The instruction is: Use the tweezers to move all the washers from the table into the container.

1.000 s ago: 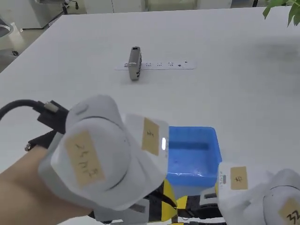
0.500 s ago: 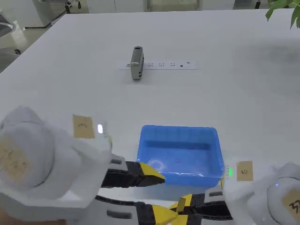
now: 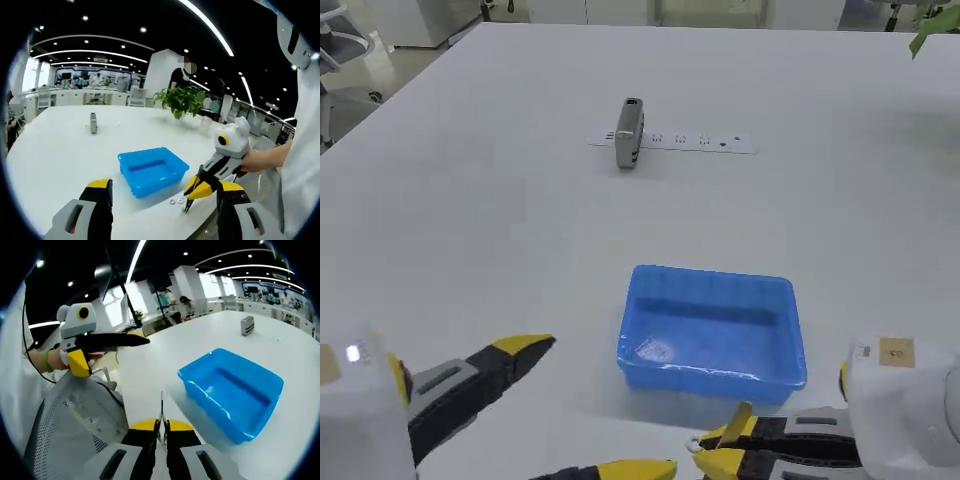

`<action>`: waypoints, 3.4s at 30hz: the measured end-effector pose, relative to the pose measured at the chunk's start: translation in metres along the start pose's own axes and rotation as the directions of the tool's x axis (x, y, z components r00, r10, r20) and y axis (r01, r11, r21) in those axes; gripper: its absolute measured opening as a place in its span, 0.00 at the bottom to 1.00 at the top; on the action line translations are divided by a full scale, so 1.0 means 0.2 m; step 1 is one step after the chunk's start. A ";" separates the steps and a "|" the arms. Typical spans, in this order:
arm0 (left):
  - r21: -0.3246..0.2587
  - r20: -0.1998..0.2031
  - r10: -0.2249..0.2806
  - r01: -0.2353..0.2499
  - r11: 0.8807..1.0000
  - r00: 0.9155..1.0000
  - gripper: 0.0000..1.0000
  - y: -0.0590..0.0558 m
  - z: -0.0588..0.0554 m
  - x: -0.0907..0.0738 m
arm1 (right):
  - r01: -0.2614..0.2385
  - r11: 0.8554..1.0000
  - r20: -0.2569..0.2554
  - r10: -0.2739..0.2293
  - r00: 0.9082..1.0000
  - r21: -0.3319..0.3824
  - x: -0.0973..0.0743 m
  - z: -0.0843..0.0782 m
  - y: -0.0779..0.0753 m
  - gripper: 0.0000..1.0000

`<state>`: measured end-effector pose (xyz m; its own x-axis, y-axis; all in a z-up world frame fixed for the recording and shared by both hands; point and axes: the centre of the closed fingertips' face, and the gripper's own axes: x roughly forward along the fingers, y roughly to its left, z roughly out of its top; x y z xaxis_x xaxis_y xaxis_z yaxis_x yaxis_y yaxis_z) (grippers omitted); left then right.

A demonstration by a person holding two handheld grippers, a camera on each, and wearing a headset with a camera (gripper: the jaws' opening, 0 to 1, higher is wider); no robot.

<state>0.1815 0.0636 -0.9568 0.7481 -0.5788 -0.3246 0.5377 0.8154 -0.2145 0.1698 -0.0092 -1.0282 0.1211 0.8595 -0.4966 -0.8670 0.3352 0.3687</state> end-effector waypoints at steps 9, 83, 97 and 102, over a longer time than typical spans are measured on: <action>0.048 0.091 0.143 -0.148 0.988 0.986 0.98 0.10 0.06 -0.03 | -0.001 0.996 0.047 -0.003 0.999 0.086 -0.09 0.05 -0.06 0.02; 0.050 0.075 0.173 -0.177 0.983 0.982 0.86 0.15 0.03 -0.06 | 0.299 0.947 0.005 -0.300 0.954 -0.121 -0.12 0.22 -0.62 0.03; 0.040 0.081 0.167 -0.171 0.985 0.983 0.84 0.15 0.03 -0.06 | 0.318 0.947 0.107 -0.313 0.944 -0.037 -0.21 0.32 -0.56 0.03; 0.037 0.088 0.172 -0.176 0.984 0.981 0.84 0.15 0.04 -0.06 | 0.311 0.950 0.134 -0.305 0.943 -0.031 -0.23 0.35 -0.49 0.03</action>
<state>0.1916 0.0953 -0.9518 0.8608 -0.4287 -0.2744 0.4117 0.9034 -0.1199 0.2838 -0.0542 -0.9873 0.4430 0.7600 -0.4755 -0.8006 0.5741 0.1718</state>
